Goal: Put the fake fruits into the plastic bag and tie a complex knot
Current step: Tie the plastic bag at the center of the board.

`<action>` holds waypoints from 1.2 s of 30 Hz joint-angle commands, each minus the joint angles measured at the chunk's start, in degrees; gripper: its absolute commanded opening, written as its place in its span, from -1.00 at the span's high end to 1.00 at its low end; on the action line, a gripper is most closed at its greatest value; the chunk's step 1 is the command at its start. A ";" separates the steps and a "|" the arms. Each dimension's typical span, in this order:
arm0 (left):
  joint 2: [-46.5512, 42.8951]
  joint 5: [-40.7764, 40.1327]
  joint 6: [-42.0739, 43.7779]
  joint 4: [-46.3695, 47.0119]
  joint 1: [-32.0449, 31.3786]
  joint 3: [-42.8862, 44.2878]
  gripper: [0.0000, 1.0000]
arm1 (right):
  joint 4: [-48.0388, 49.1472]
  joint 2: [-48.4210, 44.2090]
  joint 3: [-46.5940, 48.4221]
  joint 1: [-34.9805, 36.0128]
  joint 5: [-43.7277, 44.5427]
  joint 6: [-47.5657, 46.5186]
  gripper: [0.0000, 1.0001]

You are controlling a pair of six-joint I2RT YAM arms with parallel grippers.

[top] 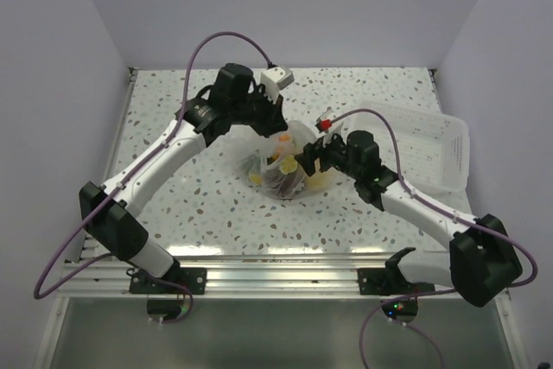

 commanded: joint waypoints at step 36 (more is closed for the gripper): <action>-4.90 -4.26 -14.09 16.01 1.63 -2.98 1.00 | 12.01 6.87 2.66 2.95 -2.28 0.10 1.00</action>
